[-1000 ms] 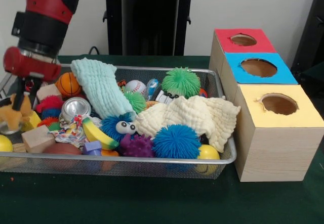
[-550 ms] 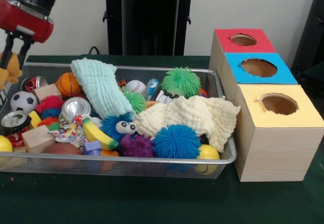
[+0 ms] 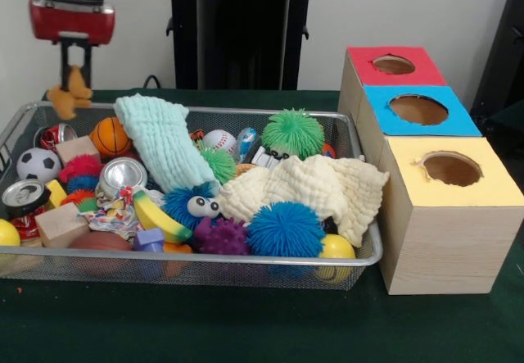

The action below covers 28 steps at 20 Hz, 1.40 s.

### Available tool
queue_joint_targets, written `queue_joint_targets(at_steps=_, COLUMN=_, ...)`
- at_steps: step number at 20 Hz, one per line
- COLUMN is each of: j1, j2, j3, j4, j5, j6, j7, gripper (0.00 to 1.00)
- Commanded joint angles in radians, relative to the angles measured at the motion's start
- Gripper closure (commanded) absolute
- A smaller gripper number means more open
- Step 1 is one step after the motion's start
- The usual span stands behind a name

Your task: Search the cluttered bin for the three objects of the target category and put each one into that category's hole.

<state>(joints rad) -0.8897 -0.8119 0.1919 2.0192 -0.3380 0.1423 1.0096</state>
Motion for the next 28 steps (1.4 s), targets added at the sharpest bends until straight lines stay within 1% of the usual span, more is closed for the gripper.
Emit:
queue_joint_targets(at_steps=1, j1=0.083, j2=-0.078, j3=0.126, j4=0.217, j5=0.172, j6=0.104, j7=0.332, gripper=1.00)
queue_joint_targets(at_steps=3, j1=0.127, j2=-0.111, j3=0.096, j4=0.243, j5=0.218, j6=0.111, j7=0.358, gripper=1.00)
queue_joint_targets(at_steps=7, j1=0.250, j2=-0.179, j3=-0.005, j4=0.279, j5=0.301, j6=0.120, j7=0.407, gripper=1.00)
queue_joint_targets(at_steps=12, j1=0.391, j2=-0.262, j3=-0.113, j4=0.312, j5=0.377, j6=0.150, j7=0.455, gripper=1.00)
queue_joint_targets(at_steps=15, j1=0.471, j2=-0.302, j3=-0.177, j4=0.309, j5=0.404, j6=0.199, j7=0.481, gripper=1.00)
queue_joint_targets(at_steps=19, j1=0.607, j2=-0.360, j3=-0.277, j4=0.309, j5=0.430, j6=0.293, j7=0.565, gripper=1.00)
queue_joint_targets(at_steps=23, j1=0.725, j2=-0.373, j3=-0.351, j4=0.307, j5=0.452, j6=0.340, j7=0.667, gripper=1.00)
queue_joint_targets(at_steps=25, j1=0.765, j2=-0.374, j3=-0.367, j4=0.329, j5=0.477, j6=0.369, j7=0.720, gripper=1.00)
queue_joint_targets(at_steps=26, j1=0.772, j2=-0.366, j3=-0.363, j4=0.353, j5=0.504, j6=0.379, j7=0.747, gripper=1.00)
queue_joint_targets(at_steps=27, j1=0.785, j2=-0.364, j3=-0.361, j4=0.376, j5=0.524, j6=0.365, j7=0.764, gripper=1.00)
queue_joint_targets(at_steps=28, j1=0.790, j2=-0.352, j3=-0.363, j4=0.388, j5=0.525, j6=0.317, j7=0.764, gripper=1.00)
